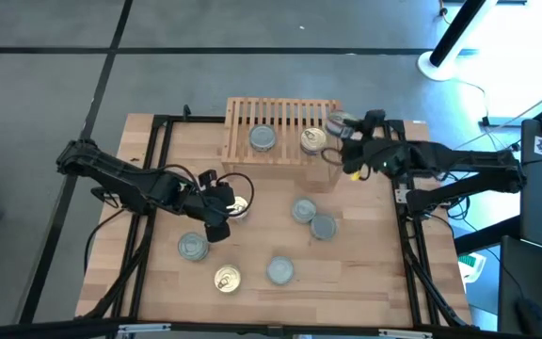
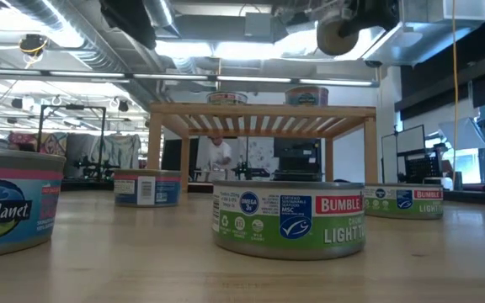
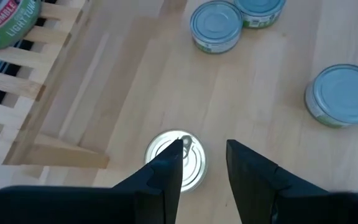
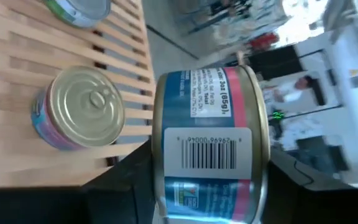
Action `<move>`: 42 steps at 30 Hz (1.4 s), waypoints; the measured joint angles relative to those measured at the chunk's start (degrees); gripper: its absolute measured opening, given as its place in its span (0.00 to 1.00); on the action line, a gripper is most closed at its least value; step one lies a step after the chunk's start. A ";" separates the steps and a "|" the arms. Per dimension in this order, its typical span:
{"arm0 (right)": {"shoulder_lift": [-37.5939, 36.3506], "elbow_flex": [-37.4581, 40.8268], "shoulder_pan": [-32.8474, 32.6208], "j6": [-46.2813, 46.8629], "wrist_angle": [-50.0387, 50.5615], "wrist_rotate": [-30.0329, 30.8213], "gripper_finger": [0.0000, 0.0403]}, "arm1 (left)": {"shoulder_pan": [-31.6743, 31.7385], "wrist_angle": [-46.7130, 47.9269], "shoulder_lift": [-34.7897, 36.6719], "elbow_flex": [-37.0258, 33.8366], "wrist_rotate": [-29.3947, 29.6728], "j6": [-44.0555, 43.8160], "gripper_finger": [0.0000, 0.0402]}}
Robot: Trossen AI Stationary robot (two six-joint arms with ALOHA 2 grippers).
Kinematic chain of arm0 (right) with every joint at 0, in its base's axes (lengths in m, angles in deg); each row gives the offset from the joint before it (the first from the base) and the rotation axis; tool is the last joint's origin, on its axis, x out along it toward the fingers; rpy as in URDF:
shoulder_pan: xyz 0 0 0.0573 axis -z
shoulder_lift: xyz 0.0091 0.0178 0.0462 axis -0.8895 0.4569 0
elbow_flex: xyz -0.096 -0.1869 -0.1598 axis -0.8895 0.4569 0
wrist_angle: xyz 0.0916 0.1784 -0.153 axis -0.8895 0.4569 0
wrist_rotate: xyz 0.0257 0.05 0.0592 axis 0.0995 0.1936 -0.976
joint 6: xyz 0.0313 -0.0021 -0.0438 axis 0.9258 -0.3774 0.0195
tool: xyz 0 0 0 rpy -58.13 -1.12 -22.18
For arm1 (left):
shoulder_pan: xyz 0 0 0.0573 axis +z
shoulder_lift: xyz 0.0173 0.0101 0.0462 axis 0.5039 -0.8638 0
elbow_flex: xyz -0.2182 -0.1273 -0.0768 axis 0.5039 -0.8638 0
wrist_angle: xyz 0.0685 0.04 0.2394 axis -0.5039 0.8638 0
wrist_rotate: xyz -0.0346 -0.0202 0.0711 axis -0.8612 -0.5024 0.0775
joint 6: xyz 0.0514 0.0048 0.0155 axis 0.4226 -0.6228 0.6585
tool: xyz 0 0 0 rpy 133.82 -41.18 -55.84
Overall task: Stack canned seafood by type on shelf
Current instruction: Stack the blue pink tuna can on top of the blue pink tuna can on the shelf
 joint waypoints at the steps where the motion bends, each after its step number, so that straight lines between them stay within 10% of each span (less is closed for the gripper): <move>1: -0.03 0.00 1.48 -0.18 0.28 -2.02 0.48 | 0.00 -0.05 -0.02 0.00 0.28 0.00 0.29; 15: 4.55 0.04 12.72 -6.82 -4.83 -22.13 0.48 | 0.00 -0.07 -0.04 0.00 0.83 -0.52 0.29; 42: 14.63 0.00 12.61 -10.35 -6.70 -18.45 0.57 | 0.00 -1.30 -0.04 0.00 0.83 -0.09 0.29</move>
